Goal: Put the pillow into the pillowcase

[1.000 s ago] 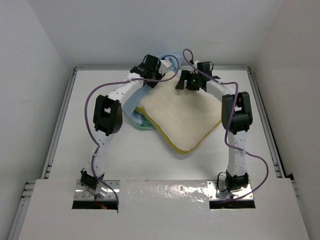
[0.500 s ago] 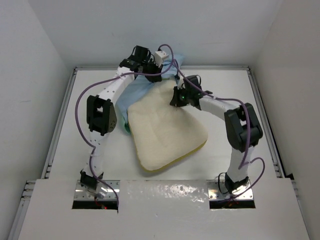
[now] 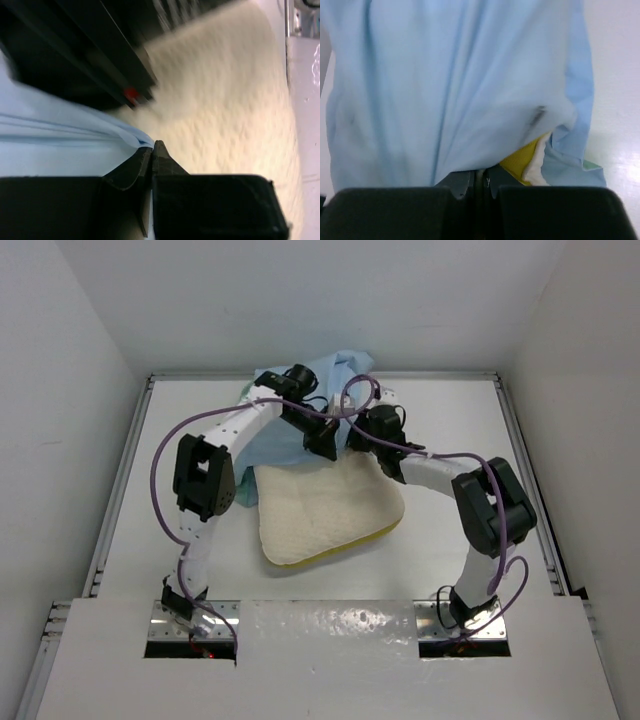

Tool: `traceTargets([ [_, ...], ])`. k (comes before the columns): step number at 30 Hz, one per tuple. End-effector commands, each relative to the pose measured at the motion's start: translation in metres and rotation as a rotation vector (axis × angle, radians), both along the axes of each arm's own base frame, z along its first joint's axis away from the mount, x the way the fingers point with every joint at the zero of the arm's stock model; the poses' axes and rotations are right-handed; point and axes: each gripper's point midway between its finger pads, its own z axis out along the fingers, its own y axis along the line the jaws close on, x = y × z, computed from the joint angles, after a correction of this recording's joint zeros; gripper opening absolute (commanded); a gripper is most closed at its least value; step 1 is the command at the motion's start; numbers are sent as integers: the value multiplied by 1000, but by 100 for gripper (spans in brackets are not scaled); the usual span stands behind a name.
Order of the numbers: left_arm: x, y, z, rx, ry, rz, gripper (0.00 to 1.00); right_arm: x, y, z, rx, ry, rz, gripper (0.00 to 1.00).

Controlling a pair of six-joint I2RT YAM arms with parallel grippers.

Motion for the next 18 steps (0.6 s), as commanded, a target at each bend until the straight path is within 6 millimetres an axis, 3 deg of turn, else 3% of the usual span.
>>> traceTargets([
  [1, -48, 26, 11, -20, 80, -110, 0, 46, -51, 65, 216, -189, -372, 0],
  [3, -41, 35, 10, -1, 49, -94, 5, 53, -49, 54, 189, -145, -353, 0],
  [4, -31, 42, 10, 11, 51, -51, 21, 50, -27, 40, 160, -102, -219, 2],
  [5, -15, 46, 15, 22, 45, 15, 51, 47, -14, 35, 81, -77, -115, 35],
  [6, -7, 51, 20, 15, 43, 45, 63, 40, -3, 28, 49, -48, -32, 55],
  [8, 21, 76, 47, -38, 22, 155, 93, 14, 1, 8, -26, 45, 84, 77],
  [9, 28, 88, 56, -48, 12, 193, 94, 9, -9, 6, -53, 56, 73, 82],
  [10, 41, 116, 68, -38, -20, 285, 100, -2, -25, 8, -115, 52, 53, 96],
  [12, 54, 149, 71, 19, -50, 423, 100, -8, -44, 14, -175, 45, 35, 99],
  [13, 55, 186, 46, 130, -33, 532, 100, -18, -52, 9, -222, 87, 43, 99],
  [14, 57, 203, 55, 153, -96, 611, 100, -21, -59, 21, -283, 63, 64, 99],
  [15, 55, 227, 45, 211, -101, 678, 100, -28, -56, 25, -308, 61, 107, 99],
  [16, 38, 247, 20, 300, -81, 724, 100, -39, -53, 28, -368, 52, 178, 99],
  [18, 11, 268, -20, 386, 8, 774, 100, -61, -15, 59, -439, -56, 332, 99],
])
